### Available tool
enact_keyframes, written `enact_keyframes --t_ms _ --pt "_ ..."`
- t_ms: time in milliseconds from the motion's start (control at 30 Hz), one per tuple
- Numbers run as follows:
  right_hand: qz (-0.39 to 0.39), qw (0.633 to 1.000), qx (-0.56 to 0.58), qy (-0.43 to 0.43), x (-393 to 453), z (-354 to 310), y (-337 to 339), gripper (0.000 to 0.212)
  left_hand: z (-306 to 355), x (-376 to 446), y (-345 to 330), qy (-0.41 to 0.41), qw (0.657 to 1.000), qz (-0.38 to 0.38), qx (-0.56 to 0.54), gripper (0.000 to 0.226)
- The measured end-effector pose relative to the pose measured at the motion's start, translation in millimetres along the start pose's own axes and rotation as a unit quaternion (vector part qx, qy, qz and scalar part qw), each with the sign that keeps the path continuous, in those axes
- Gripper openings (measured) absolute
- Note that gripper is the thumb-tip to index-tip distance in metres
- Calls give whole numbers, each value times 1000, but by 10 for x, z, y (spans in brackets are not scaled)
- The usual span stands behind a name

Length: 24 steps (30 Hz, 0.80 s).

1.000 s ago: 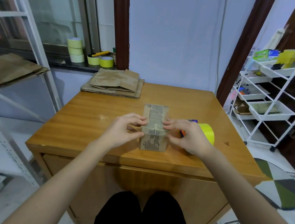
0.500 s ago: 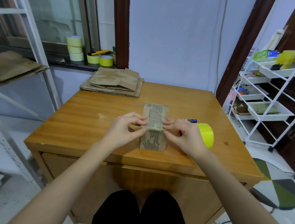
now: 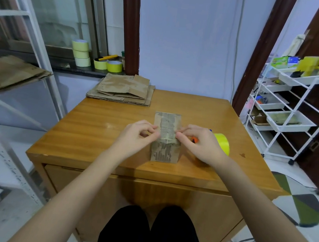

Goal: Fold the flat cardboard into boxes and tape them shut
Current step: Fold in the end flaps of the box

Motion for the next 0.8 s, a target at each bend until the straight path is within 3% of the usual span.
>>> enact_keyframes --t_ms 167,267,333,400,567,800 --pt "19 998 -32 56 -32 9 -78 17 5 8 -7 -23 997 33 61 27" --pt "37 994 -42 93 -203 23 -166 16 36 -84 -50 -103 986 52 124 31" --pt "67 993 -32 89 -270 9 -219 16 93 -186 -143 -155 965 89 194 37" --pt "88 994 -20 64 -276 -1 -251 20 97 -253 -231 -156 954 122 226 38" --pt "86 994 -51 31 -237 -60 -251 38 -44 -264 -271 -93 979 105 148 40" --pt "135 985 -96 45 -212 -94 -239 30 3 -219 -189 -78 984 123 99 33"
Point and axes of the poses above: each hand's wrist, its own x-axis towards the middle knuckle, its own y-axis out of the back of the hand, z = x × y, the point moved 7 cm from there along x, towards the middle knuckle, and after that the axes turned 7 degrees about y, right-handed, at the moved point
